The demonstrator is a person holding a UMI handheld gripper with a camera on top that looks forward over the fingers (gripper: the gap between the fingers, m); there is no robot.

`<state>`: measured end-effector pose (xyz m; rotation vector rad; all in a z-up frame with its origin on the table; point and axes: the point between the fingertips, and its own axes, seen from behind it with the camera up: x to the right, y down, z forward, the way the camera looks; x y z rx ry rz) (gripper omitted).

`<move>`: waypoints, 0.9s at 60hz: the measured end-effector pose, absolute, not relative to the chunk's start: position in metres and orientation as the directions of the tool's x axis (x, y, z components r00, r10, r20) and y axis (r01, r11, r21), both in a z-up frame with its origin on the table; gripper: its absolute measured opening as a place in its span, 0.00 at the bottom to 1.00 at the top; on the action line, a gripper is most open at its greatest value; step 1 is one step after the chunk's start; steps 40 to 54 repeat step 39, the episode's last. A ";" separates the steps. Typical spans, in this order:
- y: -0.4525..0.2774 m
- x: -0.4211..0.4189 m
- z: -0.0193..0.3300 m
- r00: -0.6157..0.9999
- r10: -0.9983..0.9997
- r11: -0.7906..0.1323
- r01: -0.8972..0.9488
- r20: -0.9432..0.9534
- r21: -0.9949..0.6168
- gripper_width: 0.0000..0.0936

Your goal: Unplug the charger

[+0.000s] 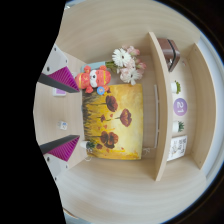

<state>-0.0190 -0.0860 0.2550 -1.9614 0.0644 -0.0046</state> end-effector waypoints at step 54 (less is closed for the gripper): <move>-0.191 -0.067 0.216 0.999 -0.039 -0.482 -0.020 -0.001 -0.876 0.93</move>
